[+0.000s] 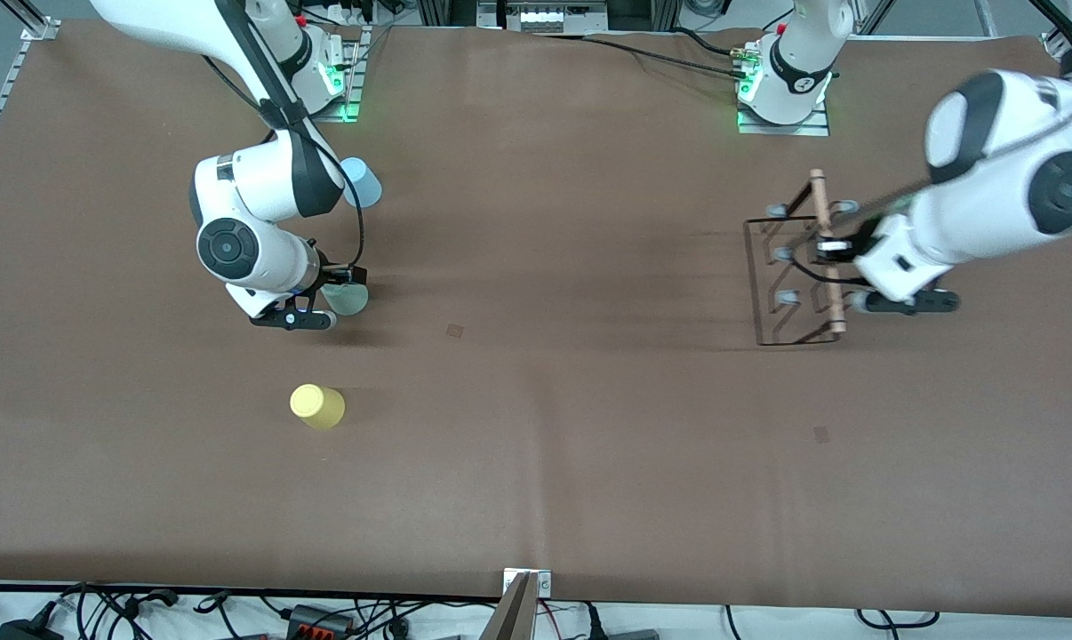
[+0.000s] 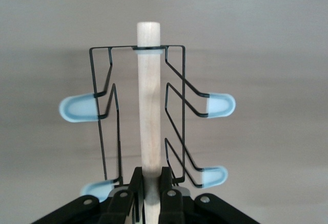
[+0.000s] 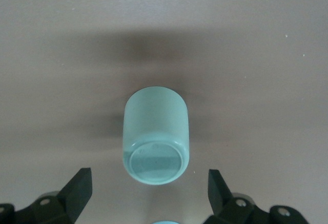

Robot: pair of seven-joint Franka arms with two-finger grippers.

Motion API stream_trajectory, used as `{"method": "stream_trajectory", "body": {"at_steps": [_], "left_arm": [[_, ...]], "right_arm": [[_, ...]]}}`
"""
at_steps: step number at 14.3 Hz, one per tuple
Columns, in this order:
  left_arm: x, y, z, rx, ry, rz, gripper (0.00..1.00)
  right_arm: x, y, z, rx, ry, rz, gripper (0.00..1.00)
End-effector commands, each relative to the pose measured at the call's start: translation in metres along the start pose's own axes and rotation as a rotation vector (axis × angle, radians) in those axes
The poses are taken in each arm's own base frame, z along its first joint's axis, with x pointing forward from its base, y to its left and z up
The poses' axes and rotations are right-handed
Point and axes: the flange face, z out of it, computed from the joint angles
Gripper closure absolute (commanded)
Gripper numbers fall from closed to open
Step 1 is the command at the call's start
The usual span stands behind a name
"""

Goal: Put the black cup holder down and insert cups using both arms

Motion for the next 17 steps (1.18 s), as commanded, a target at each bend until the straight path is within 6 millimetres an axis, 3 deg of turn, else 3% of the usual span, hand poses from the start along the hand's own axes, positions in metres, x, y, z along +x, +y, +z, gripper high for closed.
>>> {"method": "stream_trajectory", "body": {"at_steps": [1, 5, 7, 11, 13, 16, 17], "left_arm": [[0.004, 0.086, -0.010, -0.028, -0.021, 0.026, 1.00], [-0.007, 0.221, 0.027, -0.049, -0.053, 0.035, 1.00], [-0.011, 0.268, 0.055, -0.076, -0.038, 0.005, 0.99], [-0.015, 0.333, 0.097, -0.166, 0.014, -0.075, 0.99], [-0.018, 0.355, 0.114, -0.197, 0.030, -0.084, 1.00], [-0.014, 0.366, 0.131, -0.194, 0.091, -0.050, 1.00], [-0.020, 0.373, 0.138, -0.183, 0.089, -0.033, 1.00]], "right_arm": [[-0.007, -0.002, 0.003, 0.023, 0.030, 0.064, 0.00], [-0.006, -0.001, 0.010, 0.019, 0.025, 0.067, 0.00], [-0.006, 0.000, 0.016, 0.014, 0.013, 0.063, 0.00], [-0.004, 0.000, 0.030, 0.008, 0.000, 0.059, 0.00], [-0.003, -0.001, 0.033, 0.007, -0.002, 0.060, 0.00], [-0.001, 0.000, 0.040, 0.004, -0.007, 0.062, 0.00], [-0.001, -0.001, 0.041, 0.004, -0.007, 0.060, 0.05]]}}
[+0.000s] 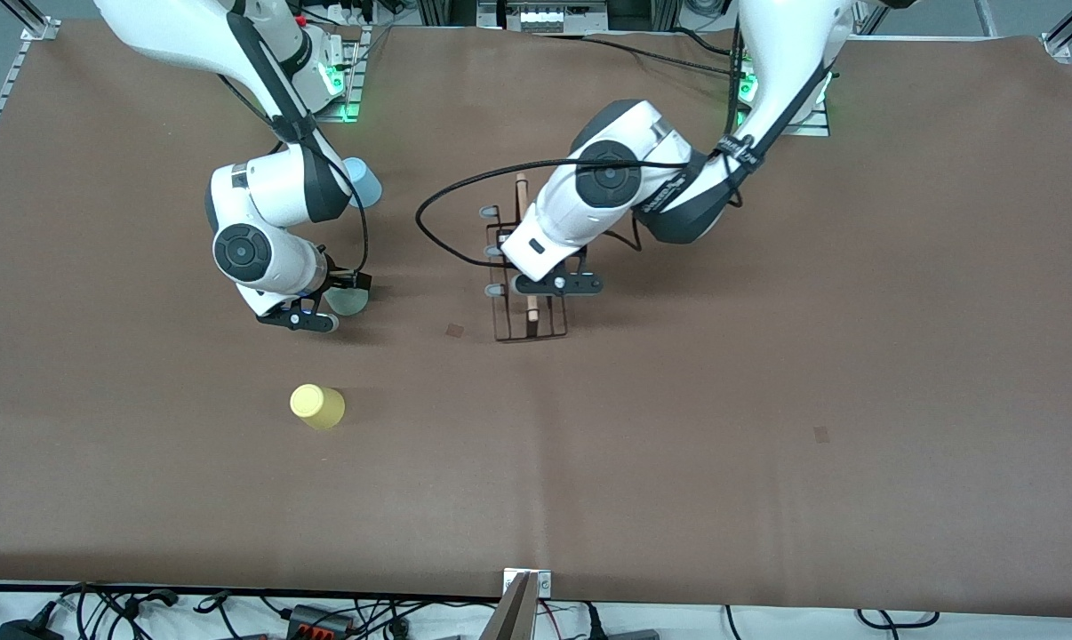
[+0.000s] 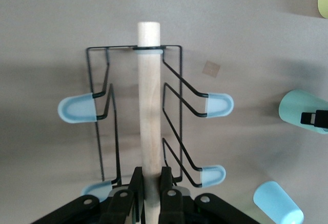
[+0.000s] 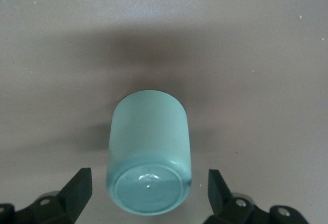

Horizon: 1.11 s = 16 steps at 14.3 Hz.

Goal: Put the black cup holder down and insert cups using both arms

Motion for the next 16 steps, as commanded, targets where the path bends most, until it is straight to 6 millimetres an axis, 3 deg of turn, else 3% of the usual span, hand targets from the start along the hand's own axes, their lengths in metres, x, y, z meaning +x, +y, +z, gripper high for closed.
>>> {"method": "stream_trajectory", "body": {"at_steps": [1, 3, 4, 5, 6, 7, 8, 9, 10, 12, 13, 15, 16], "left_arm": [[-0.007, 0.018, 0.003, 0.011, 0.024, 0.032, 1.00], [-0.010, 0.020, 0.009, 0.017, 0.021, 0.040, 0.98], [-0.011, 0.020, 0.011, 0.020, 0.018, 0.040, 0.91], [-0.011, 0.020, 0.013, 0.019, 0.012, 0.038, 0.75], [-0.005, 0.015, 0.020, 0.024, 0.003, 0.028, 0.35], [-0.003, 0.014, 0.012, 0.024, 0.012, 0.033, 0.23], [0.001, 0.012, -0.011, 0.012, 0.037, 0.035, 0.07], [0.007, 0.004, -0.031, 0.019, 0.046, 0.023, 0.00], [0.006, -0.003, -0.054, 0.042, 0.046, 0.015, 0.00], [0.028, -0.045, -0.106, 0.072, 0.058, -0.056, 0.00], [0.036, -0.066, -0.123, 0.095, 0.045, -0.077, 0.00], [0.052, -0.112, -0.152, 0.141, 0.009, -0.066, 0.00], [0.051, -0.127, -0.163, 0.171, -0.012, -0.062, 0.00]], "right_arm": [[-0.002, -0.002, 0.003, 0.011, 0.002, 0.009, 0.15], [0.001, 0.000, 0.000, 0.013, 0.004, 0.013, 0.40], [0.002, 0.000, -0.002, 0.014, 0.007, 0.014, 0.52], [0.003, 0.000, -0.004, 0.015, 0.009, 0.013, 0.64], [0.005, -0.003, -0.010, 0.018, 0.017, 0.007, 0.71], [0.008, -0.005, -0.020, 0.020, 0.025, -0.009, 0.72], [0.011, -0.008, -0.035, 0.021, 0.021, -0.019, 0.73], [0.013, -0.012, -0.055, 0.016, 0.010, -0.021, 0.73], [0.016, -0.018, -0.081, 0.015, 0.005, -0.028, 0.73], [0.010, -0.039, -0.128, 0.012, -0.016, -0.068, 0.73], [0.007, -0.048, -0.149, 0.016, -0.017, -0.081, 0.73], [-0.018, -0.081, -0.163, 0.012, -0.046, -0.137, 0.73], [-0.036, -0.100, -0.176, 0.014, -0.040, -0.166, 0.73]]}}
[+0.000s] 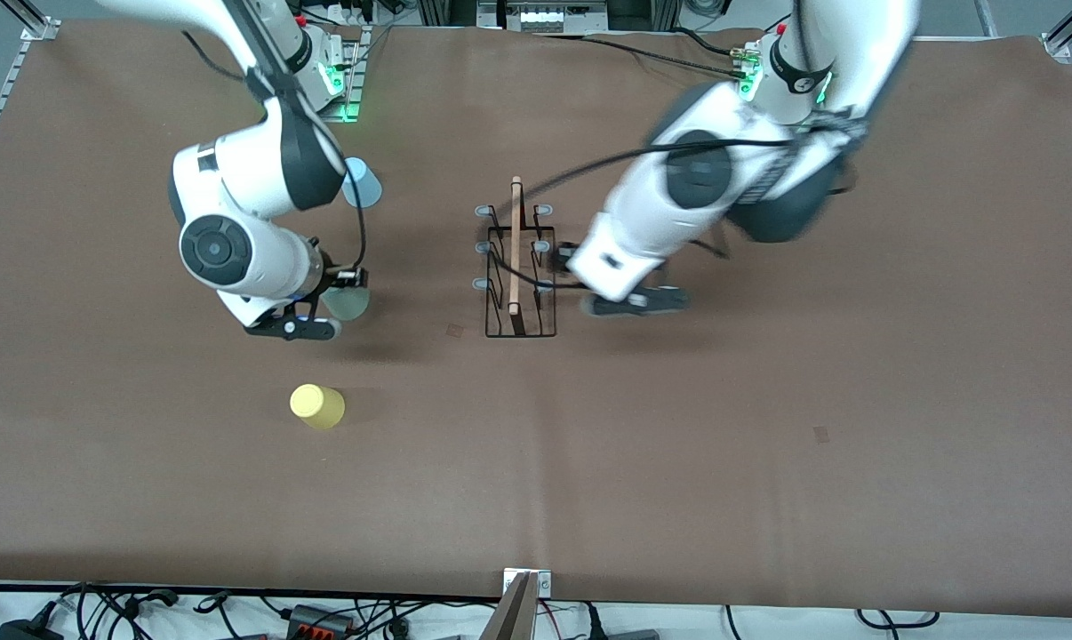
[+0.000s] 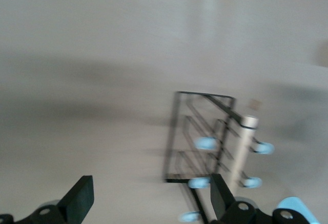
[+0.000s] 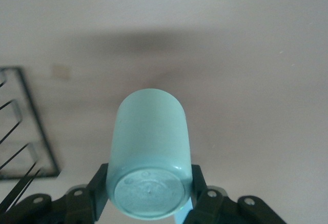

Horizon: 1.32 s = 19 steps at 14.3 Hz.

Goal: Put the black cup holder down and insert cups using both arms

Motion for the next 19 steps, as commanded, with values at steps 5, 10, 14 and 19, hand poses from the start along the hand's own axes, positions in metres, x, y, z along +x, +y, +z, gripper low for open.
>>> {"method": "stream_trajectory", "body": {"at_steps": [5, 10, 14, 19], "left_arm": [[0.020, -0.124, -0.072, 0.189, -0.007, 0.083, 0.00], [0.015, -0.249, -0.149, 0.235, 0.033, 0.165, 0.00], [0.014, -0.293, -0.151, 0.236, 0.077, 0.139, 0.00], [-0.001, -0.289, -0.149, 0.225, 0.138, 0.153, 0.00]], "right_arm": [[-0.091, -0.132, -0.012, 0.011, -0.054, -0.119, 0.73], [-0.104, -0.165, 0.013, 0.035, -0.108, -0.160, 0.73], [-0.112, -0.181, 0.024, 0.031, -0.113, -0.186, 0.73], [-0.120, -0.188, 0.034, 0.010, -0.135, -0.202, 0.73]]}}
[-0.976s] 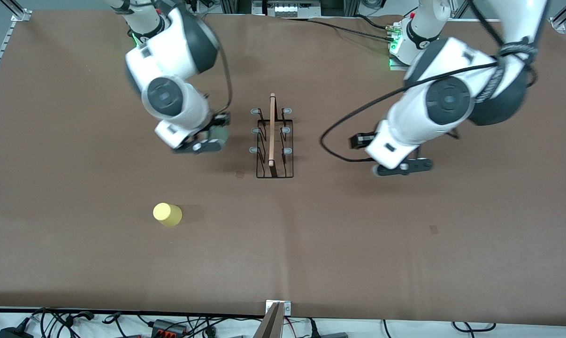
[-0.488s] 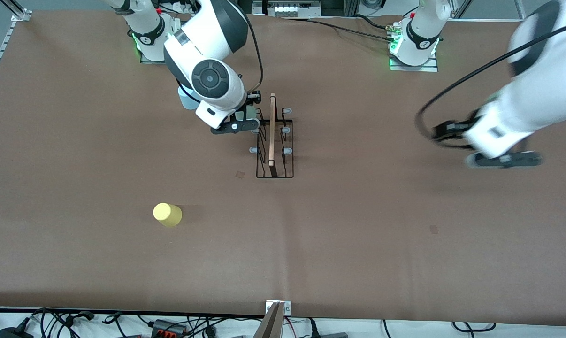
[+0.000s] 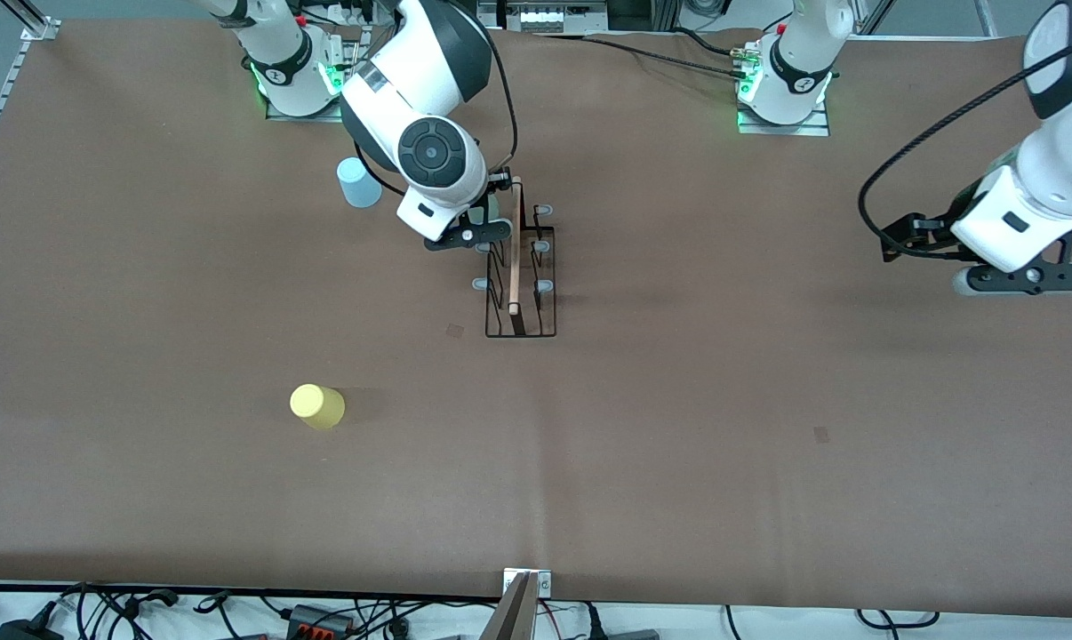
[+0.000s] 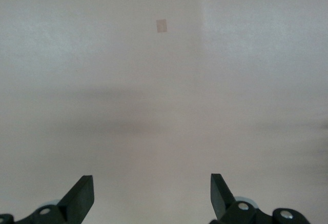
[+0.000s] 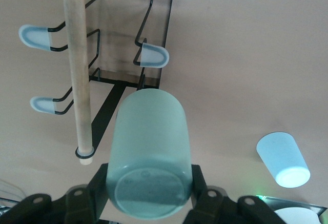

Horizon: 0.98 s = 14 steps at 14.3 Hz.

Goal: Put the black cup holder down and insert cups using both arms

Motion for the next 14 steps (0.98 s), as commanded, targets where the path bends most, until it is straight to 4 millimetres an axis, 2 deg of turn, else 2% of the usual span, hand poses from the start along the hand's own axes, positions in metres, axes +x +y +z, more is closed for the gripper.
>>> {"method": "stream_trajectory", "body": {"at_steps": [1, 2, 4, 9, 10, 14], "left_arm": [[-0.024, 0.011, -0.019, -0.003, 0.048, 0.012, 0.00], [-0.031, 0.025, -0.026, -0.001, 0.060, 0.024, 0.00], [-0.029, 0.027, -0.024, -0.037, 0.057, 0.012, 0.00], [-0.026, 0.013, -0.023, -0.061, 0.056, -0.029, 0.00], [-0.024, 0.004, -0.022, -0.062, 0.055, -0.047, 0.00], [-0.026, 0.000, -0.022, -0.065, 0.041, -0.047, 0.00]], "right_arm": [[-0.007, -0.010, 0.004, -0.001, -0.017, -0.013, 0.73], [-0.004, -0.010, 0.009, -0.001, -0.021, -0.012, 0.73], [0.000, -0.010, 0.011, 0.003, -0.021, -0.011, 0.73], [0.005, -0.013, 0.028, -0.013, -0.047, -0.015, 0.73], [0.005, -0.013, 0.028, -0.014, -0.045, -0.015, 0.73], [0.016, -0.014, 0.042, -0.013, -0.047, -0.015, 0.73]]}}
